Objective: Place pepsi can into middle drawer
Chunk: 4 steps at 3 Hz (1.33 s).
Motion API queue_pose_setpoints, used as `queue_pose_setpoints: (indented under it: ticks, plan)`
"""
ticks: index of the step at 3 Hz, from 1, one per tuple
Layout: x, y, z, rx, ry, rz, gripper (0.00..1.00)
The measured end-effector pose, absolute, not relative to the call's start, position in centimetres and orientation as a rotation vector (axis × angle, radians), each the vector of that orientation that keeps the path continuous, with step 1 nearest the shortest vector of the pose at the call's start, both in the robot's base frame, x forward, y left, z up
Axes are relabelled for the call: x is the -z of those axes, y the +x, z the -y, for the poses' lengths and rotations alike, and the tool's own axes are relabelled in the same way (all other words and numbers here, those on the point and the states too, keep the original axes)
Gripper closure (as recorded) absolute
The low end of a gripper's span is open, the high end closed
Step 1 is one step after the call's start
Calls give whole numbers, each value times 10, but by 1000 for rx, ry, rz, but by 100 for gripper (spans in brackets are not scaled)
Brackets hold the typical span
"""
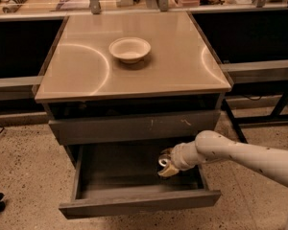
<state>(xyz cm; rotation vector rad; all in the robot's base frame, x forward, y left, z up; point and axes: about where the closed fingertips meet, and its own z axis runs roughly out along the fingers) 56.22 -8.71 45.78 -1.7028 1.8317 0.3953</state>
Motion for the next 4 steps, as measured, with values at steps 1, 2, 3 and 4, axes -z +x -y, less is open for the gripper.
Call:
queue_pose_setpoints:
  ticks: [1, 2, 3, 4]
  plan:
    - [-440, 573, 84, -418, -1703, -1844, 100]
    - [-424, 581, 78, -429, -1701, -1841, 100]
    - [-422, 581, 77, -432, -1700, -1841, 85]
    - [-422, 581, 77, -432, -1700, -1841, 62]
